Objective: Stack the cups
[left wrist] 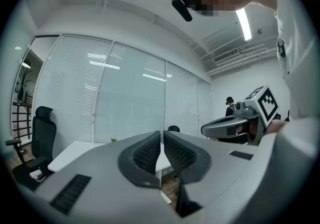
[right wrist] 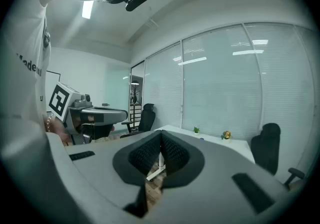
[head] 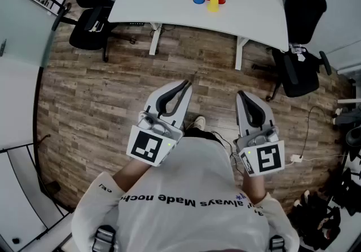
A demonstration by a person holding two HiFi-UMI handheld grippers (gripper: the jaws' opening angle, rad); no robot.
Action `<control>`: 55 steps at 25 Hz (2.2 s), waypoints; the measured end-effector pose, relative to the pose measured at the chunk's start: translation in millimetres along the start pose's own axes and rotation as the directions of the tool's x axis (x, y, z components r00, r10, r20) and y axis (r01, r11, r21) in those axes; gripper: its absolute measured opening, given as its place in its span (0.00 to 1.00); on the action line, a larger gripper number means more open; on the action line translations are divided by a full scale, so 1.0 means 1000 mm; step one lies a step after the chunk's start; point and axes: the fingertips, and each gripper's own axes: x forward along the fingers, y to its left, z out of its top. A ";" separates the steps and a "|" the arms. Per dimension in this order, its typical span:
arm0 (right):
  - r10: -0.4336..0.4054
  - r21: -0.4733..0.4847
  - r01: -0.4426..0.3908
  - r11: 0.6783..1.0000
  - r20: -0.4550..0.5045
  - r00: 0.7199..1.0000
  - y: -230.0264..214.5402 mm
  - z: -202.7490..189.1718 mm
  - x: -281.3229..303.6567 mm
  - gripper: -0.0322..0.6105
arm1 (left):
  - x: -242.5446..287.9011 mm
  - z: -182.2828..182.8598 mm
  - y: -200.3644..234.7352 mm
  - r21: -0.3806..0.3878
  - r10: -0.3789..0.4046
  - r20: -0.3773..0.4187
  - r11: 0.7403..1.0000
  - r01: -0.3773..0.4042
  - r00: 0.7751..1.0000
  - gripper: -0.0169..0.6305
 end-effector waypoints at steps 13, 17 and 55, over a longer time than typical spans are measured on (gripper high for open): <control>-0.027 0.010 0.027 1.000 0.033 0.999 -0.043 -0.002 -0.019 0.06 | 0.029 0.000 -0.022 0.024 0.019 0.013 1.000 -0.019 1.000 0.08; -0.024 0.015 0.024 1.000 0.020 1.000 -0.058 -0.008 -0.018 0.06 | 0.039 -0.005 -0.026 0.014 0.031 0.003 0.999 -0.031 1.000 0.08; 0.023 -0.011 -0.023 1.000 0.013 1.000 -0.102 0.051 0.247 0.06 | 0.163 0.000 0.212 -0.012 0.052 0.008 0.999 -0.052 0.999 0.08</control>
